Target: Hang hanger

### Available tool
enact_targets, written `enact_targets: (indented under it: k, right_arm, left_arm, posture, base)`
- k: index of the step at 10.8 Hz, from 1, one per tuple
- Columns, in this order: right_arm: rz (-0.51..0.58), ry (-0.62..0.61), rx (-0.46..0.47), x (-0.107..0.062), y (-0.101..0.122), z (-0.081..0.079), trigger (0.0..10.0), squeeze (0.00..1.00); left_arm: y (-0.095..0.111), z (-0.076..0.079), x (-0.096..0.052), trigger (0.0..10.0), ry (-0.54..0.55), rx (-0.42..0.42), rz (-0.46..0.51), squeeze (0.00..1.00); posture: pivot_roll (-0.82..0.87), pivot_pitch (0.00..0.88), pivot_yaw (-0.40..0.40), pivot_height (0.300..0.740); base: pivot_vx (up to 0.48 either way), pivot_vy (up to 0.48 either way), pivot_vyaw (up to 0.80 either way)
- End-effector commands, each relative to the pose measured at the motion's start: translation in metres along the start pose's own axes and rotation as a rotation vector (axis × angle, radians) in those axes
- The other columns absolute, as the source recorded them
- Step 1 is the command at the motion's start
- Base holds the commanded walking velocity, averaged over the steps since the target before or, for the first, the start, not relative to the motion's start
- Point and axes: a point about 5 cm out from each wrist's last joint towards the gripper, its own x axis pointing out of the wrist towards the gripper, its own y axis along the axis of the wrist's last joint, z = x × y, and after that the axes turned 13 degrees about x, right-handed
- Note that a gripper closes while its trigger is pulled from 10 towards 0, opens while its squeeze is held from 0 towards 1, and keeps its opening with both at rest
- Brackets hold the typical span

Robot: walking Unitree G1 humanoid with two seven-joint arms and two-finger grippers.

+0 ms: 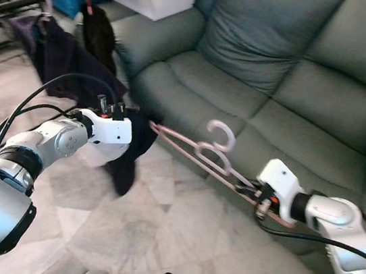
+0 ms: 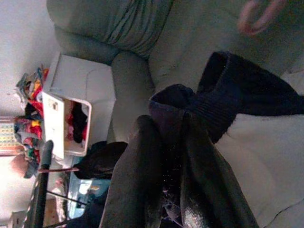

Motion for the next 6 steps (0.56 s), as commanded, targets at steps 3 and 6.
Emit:
enact_targets:
  k: [3, 6]
  right_arm:
    - [0.009, 0.004, -0.010, -0.006, 0.003, 0.004, 10.0, 0.00]
    - [0.037, 0.004, -0.041, -0.020, 0.021, 0.014, 10.0, 0.00]
  left_arm:
    - [0.009, -0.021, 0.002, 10.0, 0.121, 0.012, 0.104, 0.00]
    - [0.006, -0.014, -0.001, 10.0, 0.082, 0.061, 0.098, 0.00]
  posture:
    - [-0.09, 0.030, -0.039, 0.740]
    - [-0.10, 0.029, -0.034, 0.740]
  base:
    - [0.000, 0.000, 0.00]
    - [0.000, 0.000, 0.00]
